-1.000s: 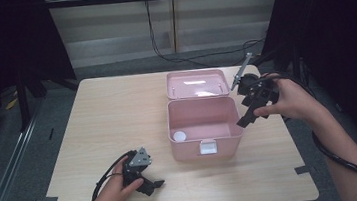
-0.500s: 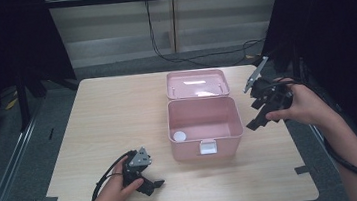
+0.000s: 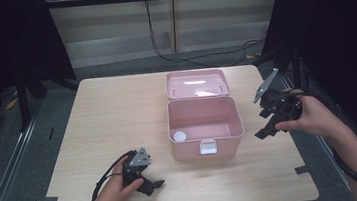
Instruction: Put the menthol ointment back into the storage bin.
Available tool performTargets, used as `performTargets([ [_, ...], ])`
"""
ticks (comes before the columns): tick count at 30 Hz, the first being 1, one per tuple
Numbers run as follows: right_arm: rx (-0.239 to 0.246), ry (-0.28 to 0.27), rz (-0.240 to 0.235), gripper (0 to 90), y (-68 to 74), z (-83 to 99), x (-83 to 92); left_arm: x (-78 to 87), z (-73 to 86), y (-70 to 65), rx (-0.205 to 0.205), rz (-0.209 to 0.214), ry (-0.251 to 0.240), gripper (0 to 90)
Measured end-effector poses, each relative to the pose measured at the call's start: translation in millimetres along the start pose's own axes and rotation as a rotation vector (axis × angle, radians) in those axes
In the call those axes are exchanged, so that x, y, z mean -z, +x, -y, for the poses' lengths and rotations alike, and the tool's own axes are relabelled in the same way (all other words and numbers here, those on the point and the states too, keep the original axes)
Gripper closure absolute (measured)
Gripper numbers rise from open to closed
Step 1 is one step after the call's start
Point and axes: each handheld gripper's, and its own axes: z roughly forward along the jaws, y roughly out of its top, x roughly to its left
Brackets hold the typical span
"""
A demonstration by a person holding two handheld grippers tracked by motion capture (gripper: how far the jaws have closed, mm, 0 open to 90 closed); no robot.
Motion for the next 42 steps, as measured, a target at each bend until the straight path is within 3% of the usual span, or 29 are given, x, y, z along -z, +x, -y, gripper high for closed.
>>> performTargets([
  [22,0.009,0.013,0.017,17.7,17.8,26.8,-33.8,-0.1,0.0,-0.3,0.004,0.000,-0.003,0.0],
  [26,-0.004,-0.004,-0.004,17.8,20.6,34.8,-40.9,-0.1,0.0,-0.2,0.003,0.000,-0.003,0.0],
  [32,-0.013,0.016,0.042,18.0,26.5,46.5,-53.8,-0.1,0.0,-0.3,0.004,0.000,-0.003,0.0],
  [38,-0.021,-0.041,0.025,18.3,37.2,50.2,-63.7,-0.2,0.0,-0.2,0.004,0.000,-0.003,0.0],
  [42,-0.014,-0.023,0.018,18.7,41.7,50.7,-66.1,-0.1,0.0,-0.1,0.003,0.000,-0.002,0.0],
])
